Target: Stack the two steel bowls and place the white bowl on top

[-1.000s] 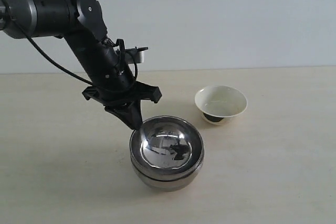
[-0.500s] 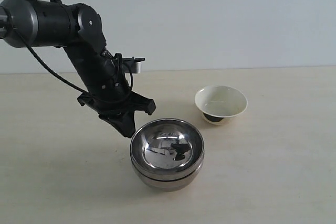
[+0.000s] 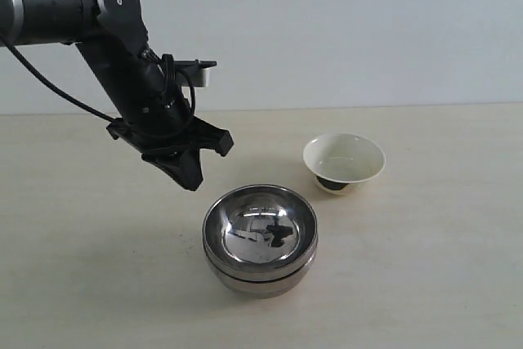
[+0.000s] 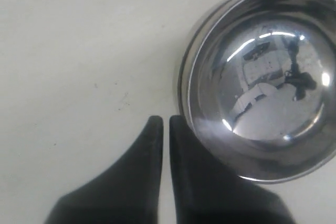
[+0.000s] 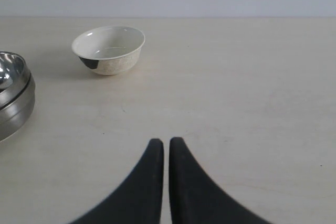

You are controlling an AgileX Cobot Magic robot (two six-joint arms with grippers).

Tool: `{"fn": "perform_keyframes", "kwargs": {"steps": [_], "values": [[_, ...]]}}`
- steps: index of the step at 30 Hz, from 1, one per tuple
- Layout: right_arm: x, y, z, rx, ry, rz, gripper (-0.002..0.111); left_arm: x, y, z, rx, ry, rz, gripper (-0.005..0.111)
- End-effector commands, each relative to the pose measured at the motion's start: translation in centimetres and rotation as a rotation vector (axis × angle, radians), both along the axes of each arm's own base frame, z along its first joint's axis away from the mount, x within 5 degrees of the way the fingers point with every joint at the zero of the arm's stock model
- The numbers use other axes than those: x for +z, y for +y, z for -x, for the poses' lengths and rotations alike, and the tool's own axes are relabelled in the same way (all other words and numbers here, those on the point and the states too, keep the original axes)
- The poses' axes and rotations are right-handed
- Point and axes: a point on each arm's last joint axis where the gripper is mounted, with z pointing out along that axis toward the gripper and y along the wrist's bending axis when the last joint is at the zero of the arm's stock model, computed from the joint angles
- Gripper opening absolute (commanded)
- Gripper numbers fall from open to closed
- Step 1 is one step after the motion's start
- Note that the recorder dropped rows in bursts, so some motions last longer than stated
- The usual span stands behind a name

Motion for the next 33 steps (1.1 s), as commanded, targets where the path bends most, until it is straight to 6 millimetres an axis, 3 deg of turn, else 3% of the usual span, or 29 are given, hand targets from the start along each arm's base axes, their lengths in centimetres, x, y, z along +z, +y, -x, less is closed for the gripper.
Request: {"fn": "perform_keyframes", "kwargs": {"steps": [1,8,15,24,33], "values": [[0.1,0.0,0.0,-0.005,-0.01,0.002,0.0,2.2,0.6,0.6,-0.002,-0.066,0.005,0.004],[0.1,0.0,0.0,-0.005,-0.01,0.002,0.0,4.7,1.7,2.3,0.043,-0.287,0.09,0.004],[0.1,0.0,0.0,-0.005,-0.01,0.002,0.0,6.4,3.9,6.1,0.189,-0.572,0.277,0.004],[0.1,0.0,0.0,-0.005,-0.01,0.002,0.0,5.0,8.2,11.9,0.384,-0.877,0.399,0.004],[0.1,0.0,0.0,-0.005,-0.01,0.002,0.0,-0.3,11.0,15.6,0.617,-0.879,0.483,0.004]]}}
